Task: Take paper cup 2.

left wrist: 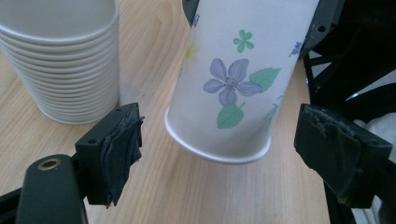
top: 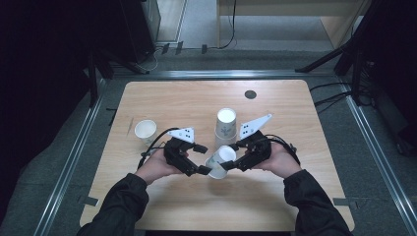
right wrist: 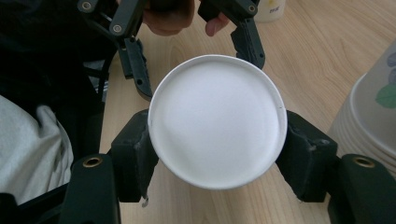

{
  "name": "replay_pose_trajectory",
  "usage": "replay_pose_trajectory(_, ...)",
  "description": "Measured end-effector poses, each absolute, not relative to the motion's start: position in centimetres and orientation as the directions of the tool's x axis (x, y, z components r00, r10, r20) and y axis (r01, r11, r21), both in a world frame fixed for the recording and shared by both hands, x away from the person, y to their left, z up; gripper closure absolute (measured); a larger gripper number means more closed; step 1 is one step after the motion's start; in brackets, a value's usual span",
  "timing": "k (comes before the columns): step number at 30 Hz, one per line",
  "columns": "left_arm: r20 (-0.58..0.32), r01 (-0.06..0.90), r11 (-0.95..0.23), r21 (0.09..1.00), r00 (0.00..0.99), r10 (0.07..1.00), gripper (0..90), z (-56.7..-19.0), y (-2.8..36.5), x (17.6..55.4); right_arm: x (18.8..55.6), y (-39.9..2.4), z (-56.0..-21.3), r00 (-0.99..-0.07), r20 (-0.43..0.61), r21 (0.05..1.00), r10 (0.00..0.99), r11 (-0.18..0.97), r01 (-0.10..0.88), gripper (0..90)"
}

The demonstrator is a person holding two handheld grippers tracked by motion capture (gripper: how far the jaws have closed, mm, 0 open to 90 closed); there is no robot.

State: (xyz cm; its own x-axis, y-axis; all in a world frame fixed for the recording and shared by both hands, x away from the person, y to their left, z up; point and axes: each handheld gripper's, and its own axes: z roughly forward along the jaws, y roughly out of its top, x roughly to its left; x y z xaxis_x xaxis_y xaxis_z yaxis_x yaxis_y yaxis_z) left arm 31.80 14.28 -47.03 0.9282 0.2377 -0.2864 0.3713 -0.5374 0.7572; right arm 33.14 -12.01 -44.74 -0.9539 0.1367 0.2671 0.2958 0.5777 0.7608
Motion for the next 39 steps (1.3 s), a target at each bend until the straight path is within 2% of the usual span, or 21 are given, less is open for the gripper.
replay_pose_trajectory(7,-0.304,0.36,-0.534,0.765,0.933,0.192,15.3,-47.2,13.5,31.7,32.9,-12.1,-44.8,-0.951,0.28,0.765,0.131,0.567,0.303,35.2)
replay_pose_trajectory(22,-0.275,0.329,-0.567,0.755,0.944,0.181,15.4,-47.5,12.2,31.1,32.7,-11.7,-44.5,-0.944,0.312,0.779,0.108,0.539,0.32,35.2)
replay_pose_trajectory(27,-0.26,0.315,-0.561,0.766,0.949,0.178,24.2,-47.4,12.2,31.0,32.7,-11.7,-44.4,-0.941,0.32,0.781,0.108,0.533,0.326,35.3)
replay_pose_trajectory(39,-0.235,0.289,-0.581,0.761,0.957,0.168,29.1,-47.3,12.4,30.9,32.8,-11.5,-44.6,-0.944,0.313,0.772,0.105,0.55,0.318,33.9)
